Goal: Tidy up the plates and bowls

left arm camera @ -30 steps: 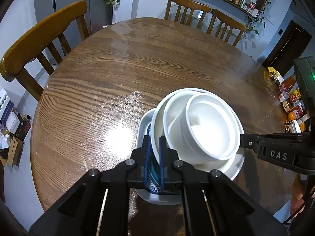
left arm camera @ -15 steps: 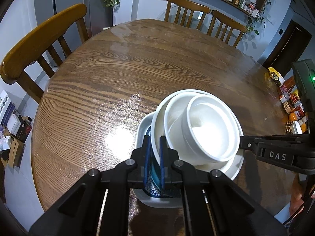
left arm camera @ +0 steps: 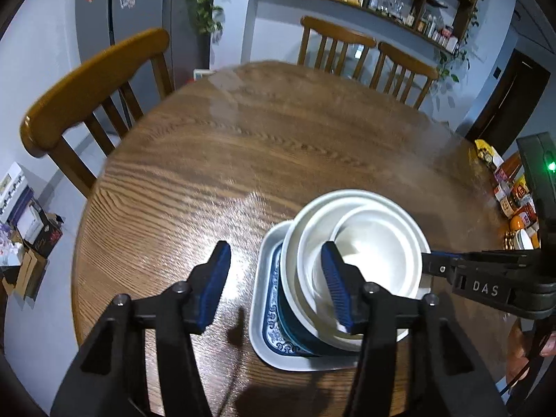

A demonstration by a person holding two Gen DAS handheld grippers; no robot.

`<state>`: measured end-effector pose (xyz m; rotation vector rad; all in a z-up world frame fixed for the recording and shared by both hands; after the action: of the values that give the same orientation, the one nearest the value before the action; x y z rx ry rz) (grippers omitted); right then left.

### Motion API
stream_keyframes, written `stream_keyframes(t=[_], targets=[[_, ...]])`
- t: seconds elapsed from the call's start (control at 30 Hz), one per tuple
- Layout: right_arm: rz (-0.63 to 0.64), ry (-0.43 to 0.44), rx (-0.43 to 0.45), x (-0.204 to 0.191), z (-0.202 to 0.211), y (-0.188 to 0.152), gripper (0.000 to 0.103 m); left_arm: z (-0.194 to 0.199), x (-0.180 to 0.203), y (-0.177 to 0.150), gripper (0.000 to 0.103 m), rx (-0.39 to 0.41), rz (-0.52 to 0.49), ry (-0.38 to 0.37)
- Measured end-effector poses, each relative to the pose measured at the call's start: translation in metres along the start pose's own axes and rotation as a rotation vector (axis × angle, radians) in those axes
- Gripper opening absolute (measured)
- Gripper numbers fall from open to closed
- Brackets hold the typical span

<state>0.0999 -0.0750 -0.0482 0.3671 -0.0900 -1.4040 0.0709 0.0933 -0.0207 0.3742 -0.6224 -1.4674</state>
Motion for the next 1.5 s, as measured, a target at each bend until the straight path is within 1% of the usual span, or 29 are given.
stream_keyframes(t=[0.03,0.07,0.1,0.17,0.2,0.23,0.27,0.3,0.33,0.37,0.4,0.43,0.47,0.5,0.57,0.63,0.77,0.83,1.03,1.2,1.5], targets=[[0.013,-0.019,0.024,-0.001,0.005,0.0,0.01,0.003,0.0,0.0,0.054,0.009,-0.003,0.003],[0.021,-0.025,0.045,-0.001,0.009,0.0,0.01,0.006,0.001,0.001,0.057,0.02,-0.006,0.005],[0.028,-0.023,0.07,-0.001,0.015,-0.001,0.01,0.01,0.001,0.001,0.064,0.033,-0.009,0.006],[0.037,-0.001,0.117,-0.001,0.028,-0.003,0.01,0.016,0.002,0.0,0.072,0.054,-0.016,0.011],[0.046,0.006,0.136,0.0,0.034,-0.006,0.01,0.021,0.004,0.0,0.076,0.073,-0.025,0.02],[0.062,0.012,0.153,-0.001,0.04,-0.008,0.01,0.025,0.005,-0.001,0.077,0.084,-0.035,0.026],[0.081,0.013,0.163,-0.001,0.045,-0.011,0.012,0.027,0.006,0.0,0.08,0.092,-0.042,0.028],[0.099,0.012,0.168,-0.002,0.048,-0.014,0.022,0.031,0.008,0.0,0.083,0.1,-0.052,0.028],[0.122,0.013,0.173,-0.004,0.052,-0.018,0.029,0.034,0.011,-0.001,0.084,0.103,-0.06,0.027],[0.151,0.016,0.182,-0.006,0.057,-0.023,0.043,0.036,0.012,-0.001,0.087,0.102,-0.066,0.024],[0.167,0.019,0.19,-0.007,0.06,-0.026,0.05,0.038,0.015,-0.001,0.091,0.101,-0.072,0.018],[0.19,0.024,0.198,-0.008,0.065,-0.031,0.051,0.041,0.018,-0.002,0.094,0.098,-0.078,0.011],[0.205,0.033,0.196,-0.007,0.069,-0.034,0.051,0.043,0.021,-0.003,0.1,0.092,-0.089,0.01],[0.219,0.053,0.192,-0.007,0.072,-0.038,0.052,0.045,0.023,-0.005,0.102,0.09,-0.097,0.011],[0.235,0.084,0.188,-0.003,0.082,-0.045,0.052,0.051,0.028,-0.007,0.102,0.097,-0.114,0.014],[0.256,0.088,0.196,0.0,0.091,-0.052,0.052,0.057,0.033,-0.009,0.102,0.102,-0.129,0.024],[0.303,0.101,0.225,0.004,0.106,-0.066,0.052,0.064,0.042,-0.017,0.102,0.094,-0.15,0.015],[0.322,0.095,0.236,0.005,0.109,-0.071,0.052,0.068,0.045,-0.02,0.102,0.096,-0.159,0.005],[0.393,0.072,0.241,0.0,0.112,-0.087,0.053,0.079,0.055,-0.03,0.102,0.109,-0.195,0.014],[0.44,0.065,0.259,-0.002,0.118,-0.098,0.053,0.082,0.058,-0.037,0.102,0.109,-0.231,0.04],[0.478,0.069,0.278,-0.006,0.123,-0.103,0.053,0.086,0.058,-0.039,0.102,0.12,-0.232,0.045]])
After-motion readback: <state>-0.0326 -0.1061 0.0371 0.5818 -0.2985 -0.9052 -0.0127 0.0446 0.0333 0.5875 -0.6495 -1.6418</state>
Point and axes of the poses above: each gripper's, at about its wrist camera, not at the fingertips, and z roughly against the way its jaws point, x to its right, y to its top, the point moved 3 cm from there along -z, roughly the way its jaws point, and after that the axes turned 3 degrees about -x, right-handed, at the moved point
